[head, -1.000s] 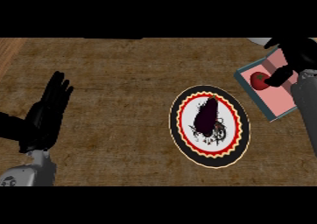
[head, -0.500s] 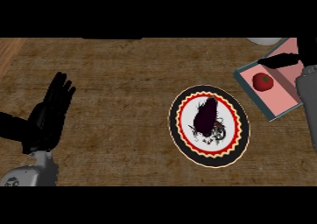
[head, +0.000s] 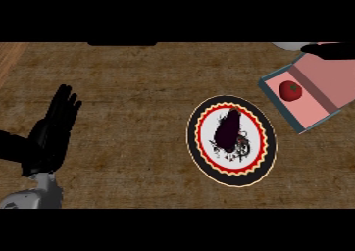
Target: Pick the tomato from the plate and place it in the cardboard box
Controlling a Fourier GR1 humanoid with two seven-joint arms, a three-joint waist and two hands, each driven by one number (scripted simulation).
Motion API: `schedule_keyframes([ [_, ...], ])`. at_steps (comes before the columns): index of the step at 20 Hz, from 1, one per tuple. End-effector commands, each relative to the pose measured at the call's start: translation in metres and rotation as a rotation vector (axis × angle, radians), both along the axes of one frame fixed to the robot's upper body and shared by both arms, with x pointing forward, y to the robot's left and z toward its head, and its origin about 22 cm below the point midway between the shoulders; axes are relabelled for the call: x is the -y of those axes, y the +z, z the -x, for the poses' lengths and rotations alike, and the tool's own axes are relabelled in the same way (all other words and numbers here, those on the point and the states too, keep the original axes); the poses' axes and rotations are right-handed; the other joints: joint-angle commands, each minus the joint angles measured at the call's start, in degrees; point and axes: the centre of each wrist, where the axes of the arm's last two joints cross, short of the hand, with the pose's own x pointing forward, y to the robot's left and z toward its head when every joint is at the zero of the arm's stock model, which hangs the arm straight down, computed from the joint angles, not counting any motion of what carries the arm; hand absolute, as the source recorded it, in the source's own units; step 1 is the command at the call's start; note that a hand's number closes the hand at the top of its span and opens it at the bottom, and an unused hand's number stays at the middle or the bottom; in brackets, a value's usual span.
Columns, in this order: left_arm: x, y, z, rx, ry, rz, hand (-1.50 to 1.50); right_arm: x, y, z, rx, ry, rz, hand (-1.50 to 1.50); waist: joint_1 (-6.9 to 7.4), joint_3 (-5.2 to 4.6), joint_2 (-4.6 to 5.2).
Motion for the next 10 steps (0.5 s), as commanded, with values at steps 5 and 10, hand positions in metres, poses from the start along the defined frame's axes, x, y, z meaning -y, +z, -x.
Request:
schedule_keyframes([
  [5, 0.003, -0.002, 0.003, 0.015, -0.014, 0.006, 0.0, 0.068, -0.013, 0.033, 0.1, -0.035, -0.219, -1.5, -0.17, -0.03, 0.03],
  [10, 0.015, 0.015, 0.01, 0.018, -0.006, 0.004, 0.0, 0.086, -0.038, 0.051, 0.134, -0.078, -0.225, -1.5, 0.18, -0.02, 0.01],
])
